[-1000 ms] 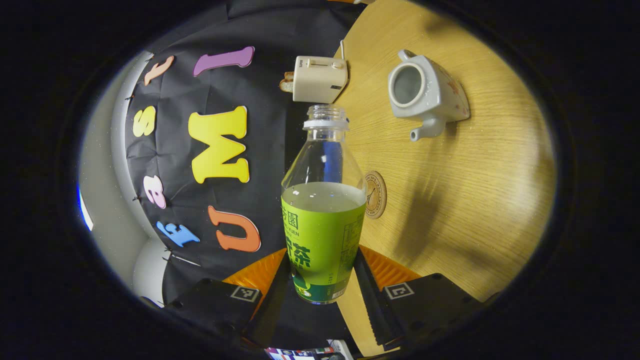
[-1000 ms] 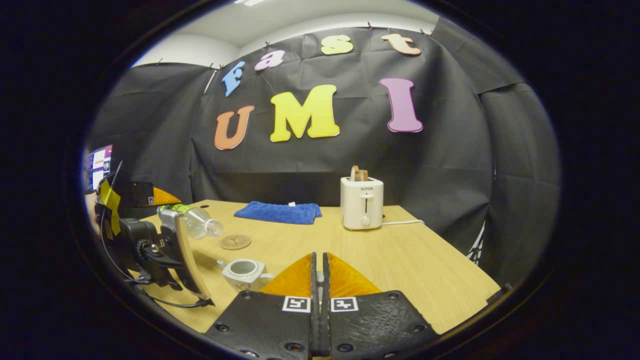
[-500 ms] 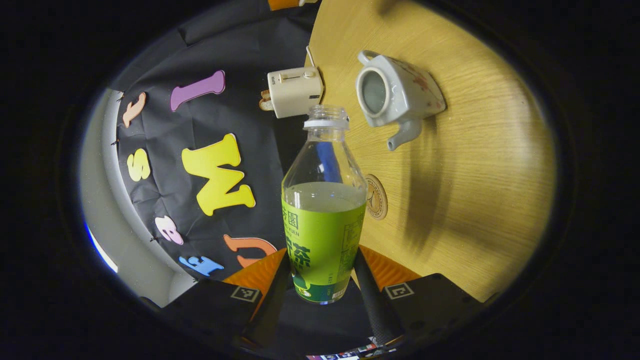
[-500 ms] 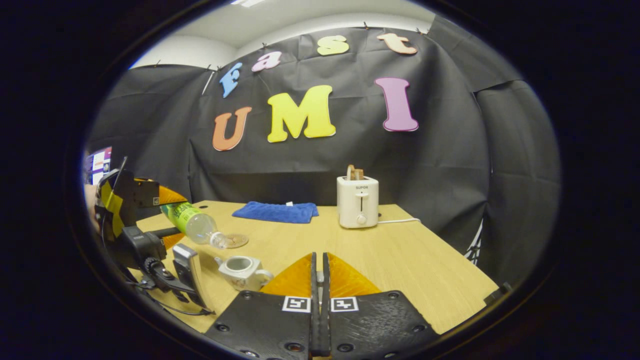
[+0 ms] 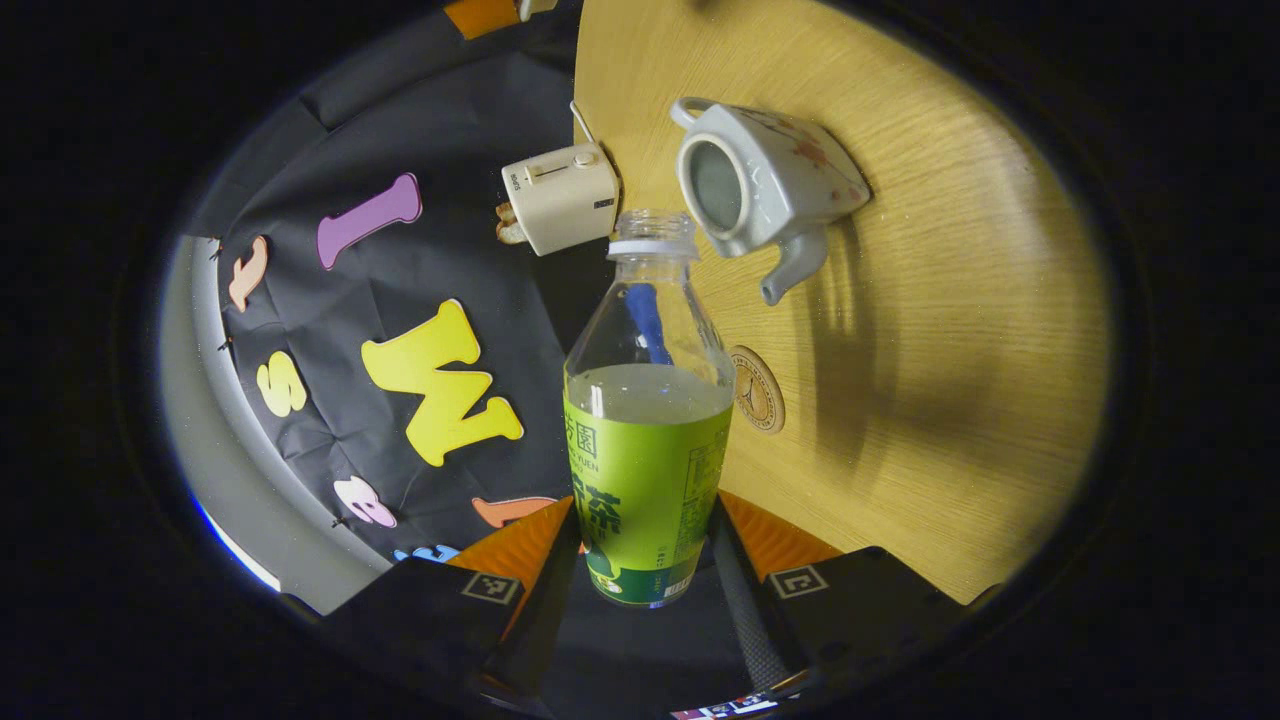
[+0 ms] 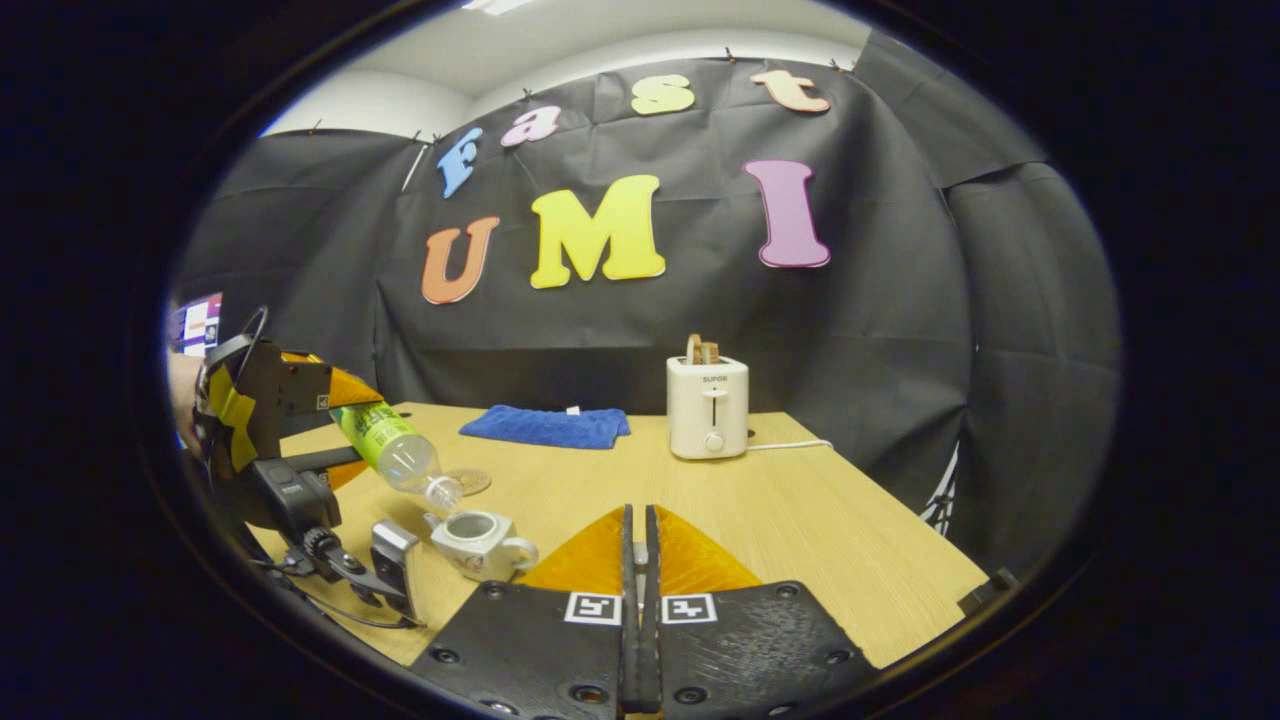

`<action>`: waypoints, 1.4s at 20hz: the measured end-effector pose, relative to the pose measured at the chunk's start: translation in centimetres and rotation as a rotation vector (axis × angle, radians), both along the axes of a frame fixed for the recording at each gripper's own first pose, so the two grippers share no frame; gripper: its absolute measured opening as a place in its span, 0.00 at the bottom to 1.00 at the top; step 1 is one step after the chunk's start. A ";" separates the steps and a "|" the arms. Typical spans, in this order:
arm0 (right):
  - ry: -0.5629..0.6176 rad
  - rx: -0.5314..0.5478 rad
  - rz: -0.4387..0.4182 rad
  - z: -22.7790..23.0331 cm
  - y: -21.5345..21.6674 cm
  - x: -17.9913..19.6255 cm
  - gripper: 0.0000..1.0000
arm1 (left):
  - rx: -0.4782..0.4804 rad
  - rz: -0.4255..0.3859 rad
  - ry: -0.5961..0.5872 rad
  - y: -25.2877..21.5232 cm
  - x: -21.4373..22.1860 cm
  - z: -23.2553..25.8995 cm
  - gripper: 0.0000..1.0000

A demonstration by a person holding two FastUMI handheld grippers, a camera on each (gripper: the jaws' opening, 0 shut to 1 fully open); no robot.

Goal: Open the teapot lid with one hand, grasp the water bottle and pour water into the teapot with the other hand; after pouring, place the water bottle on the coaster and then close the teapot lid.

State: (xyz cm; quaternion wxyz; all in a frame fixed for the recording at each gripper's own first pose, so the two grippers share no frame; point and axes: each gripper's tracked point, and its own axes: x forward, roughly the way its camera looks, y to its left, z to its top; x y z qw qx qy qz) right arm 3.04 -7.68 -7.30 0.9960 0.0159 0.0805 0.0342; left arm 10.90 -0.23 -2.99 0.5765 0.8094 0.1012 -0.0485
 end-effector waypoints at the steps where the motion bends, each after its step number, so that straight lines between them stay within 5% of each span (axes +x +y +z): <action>1: 0.002 0.001 -0.001 -0.1 0.0 0.0 0.00 | 0.014 -0.006 -0.001 -0.3 0.0 0.2 0.75; 28: -0.002 0.016 0.007 0.0 -0.3 -0.5 0.00 | 0.220 -0.059 -0.065 -1.9 0.2 2.5 0.75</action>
